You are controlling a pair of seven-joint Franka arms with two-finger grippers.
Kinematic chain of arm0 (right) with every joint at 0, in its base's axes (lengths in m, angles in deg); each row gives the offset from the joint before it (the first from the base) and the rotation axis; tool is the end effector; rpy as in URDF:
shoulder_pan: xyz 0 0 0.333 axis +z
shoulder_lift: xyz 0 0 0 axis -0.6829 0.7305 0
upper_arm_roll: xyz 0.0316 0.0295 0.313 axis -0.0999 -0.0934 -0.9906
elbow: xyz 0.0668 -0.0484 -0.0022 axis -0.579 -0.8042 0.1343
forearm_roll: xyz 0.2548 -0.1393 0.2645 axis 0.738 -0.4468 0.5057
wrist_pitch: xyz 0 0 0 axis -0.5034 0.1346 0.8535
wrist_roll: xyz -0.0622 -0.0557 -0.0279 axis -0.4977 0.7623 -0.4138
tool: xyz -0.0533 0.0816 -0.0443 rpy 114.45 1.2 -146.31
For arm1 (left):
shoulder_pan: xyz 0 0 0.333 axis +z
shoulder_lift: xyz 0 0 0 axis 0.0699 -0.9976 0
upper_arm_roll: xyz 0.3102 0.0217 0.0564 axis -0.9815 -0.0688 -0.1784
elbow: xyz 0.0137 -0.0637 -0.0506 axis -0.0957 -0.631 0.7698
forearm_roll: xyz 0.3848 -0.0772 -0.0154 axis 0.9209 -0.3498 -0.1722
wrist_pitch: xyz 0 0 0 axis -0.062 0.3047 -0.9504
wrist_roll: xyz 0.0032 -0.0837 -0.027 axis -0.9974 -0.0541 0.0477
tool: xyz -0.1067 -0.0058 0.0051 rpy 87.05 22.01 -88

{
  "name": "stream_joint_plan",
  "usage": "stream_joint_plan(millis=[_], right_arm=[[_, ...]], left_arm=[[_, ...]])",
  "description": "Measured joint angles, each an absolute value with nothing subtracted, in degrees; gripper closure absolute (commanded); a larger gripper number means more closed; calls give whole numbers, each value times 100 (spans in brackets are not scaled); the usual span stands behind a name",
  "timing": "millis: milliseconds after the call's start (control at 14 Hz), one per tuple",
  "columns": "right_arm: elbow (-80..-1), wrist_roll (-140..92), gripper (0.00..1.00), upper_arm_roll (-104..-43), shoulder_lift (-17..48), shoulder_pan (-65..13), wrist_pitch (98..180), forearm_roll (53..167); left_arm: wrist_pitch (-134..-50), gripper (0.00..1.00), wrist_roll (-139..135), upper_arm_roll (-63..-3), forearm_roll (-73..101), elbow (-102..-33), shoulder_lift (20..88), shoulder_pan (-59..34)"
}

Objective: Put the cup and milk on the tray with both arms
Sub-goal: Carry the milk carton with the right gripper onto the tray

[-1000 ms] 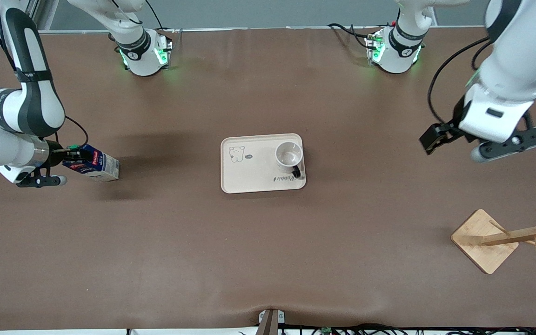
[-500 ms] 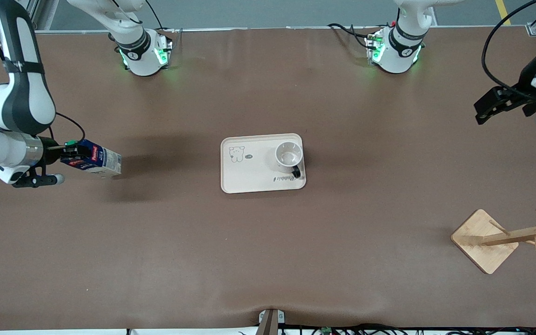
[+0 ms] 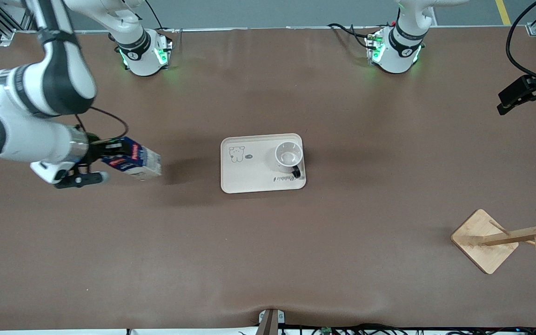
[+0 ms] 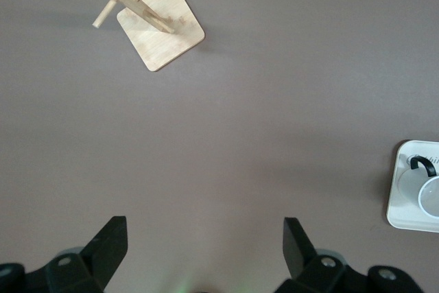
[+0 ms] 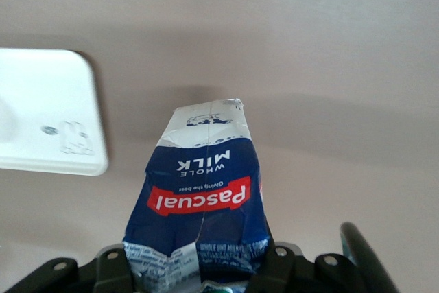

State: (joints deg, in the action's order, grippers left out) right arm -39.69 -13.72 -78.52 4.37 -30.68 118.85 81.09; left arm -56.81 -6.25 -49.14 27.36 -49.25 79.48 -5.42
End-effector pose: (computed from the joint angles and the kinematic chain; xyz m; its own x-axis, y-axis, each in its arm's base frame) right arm 0.5800 0.1381 0.4478 0.9607 0.0960 -0.2604 0.0685 -0.9913 -0.1126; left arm 0.5389 -0.0270 0.6815 0.9920 0.1249 0.0167 0.1258 -0.9898 -0.0668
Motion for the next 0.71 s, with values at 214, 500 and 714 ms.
stream_joint_plan(millis=[214, 500, 714], right_arm=[[-3478, 186, 100, -7877, 653, -1947, 11926, 8194], [-3128, 1672, 95, -7874, 1292, -938, 12453, 8232], [-3122, 2123, 95, -7864, 1656, -662, 12726, 8232]], left_arm=[[-5681, 0, -625, -4916, 2734, -4966, 7993, -546], [-5760, 0, -625, -4915, 2657, -4977, 8000, -557], [-5920, 0, -637, -4912, 2633, -5028, 7999, -585]])
